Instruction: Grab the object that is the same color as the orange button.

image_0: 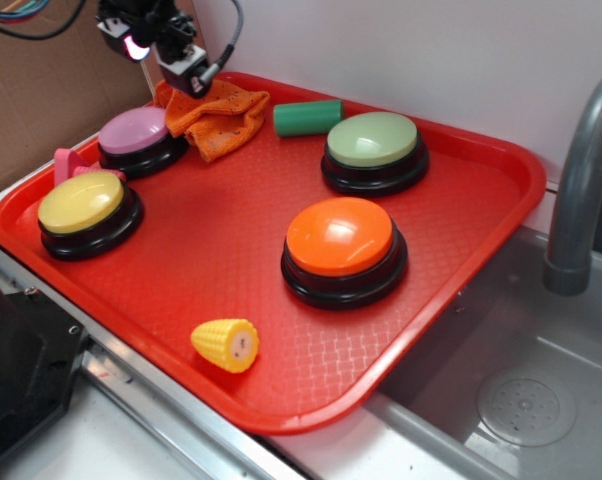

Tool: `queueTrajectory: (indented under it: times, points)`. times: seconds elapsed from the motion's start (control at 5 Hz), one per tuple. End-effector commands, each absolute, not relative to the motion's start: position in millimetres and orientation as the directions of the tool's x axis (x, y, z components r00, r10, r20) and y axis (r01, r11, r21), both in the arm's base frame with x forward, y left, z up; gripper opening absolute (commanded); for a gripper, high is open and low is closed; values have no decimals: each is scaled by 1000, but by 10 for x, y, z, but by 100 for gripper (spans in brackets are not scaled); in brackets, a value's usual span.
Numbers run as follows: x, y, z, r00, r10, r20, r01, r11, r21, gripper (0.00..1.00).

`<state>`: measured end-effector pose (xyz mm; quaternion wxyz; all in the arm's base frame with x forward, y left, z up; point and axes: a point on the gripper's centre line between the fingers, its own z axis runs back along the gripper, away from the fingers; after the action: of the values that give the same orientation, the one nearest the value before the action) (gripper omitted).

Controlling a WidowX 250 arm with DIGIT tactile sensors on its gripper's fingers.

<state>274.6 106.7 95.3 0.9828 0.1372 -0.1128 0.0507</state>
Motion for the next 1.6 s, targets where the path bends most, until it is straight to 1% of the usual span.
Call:
queueTrajectory:
  times: [0.0, 0.2, 0.4, 0.6, 0.8, 1.0, 1.2, 1.4]
  points:
    - [3045, 1310, 815, 962, 109, 250, -176, 949, 262, 100]
    - [3073, 1352, 626, 967, 107, 230, -160, 961, 226, 100]
    - [3047, 1395, 493, 973, 167, 161, -201, 952, 231, 76]
    - [3041, 1463, 447, 967, 213, 138, -239, 948, 209, 0]
    - [3027, 1454, 463, 962, 232, 142, -260, 938, 231, 0]
    - [3017, 1420, 564, 962, 247, 116, -267, 938, 219, 0]
    - [2989, 1359, 771, 960, 271, 77, -280, 949, 143, 0]
    - [2952, 1197, 1018, 975, 220, 31, -221, 973, 64, 0]
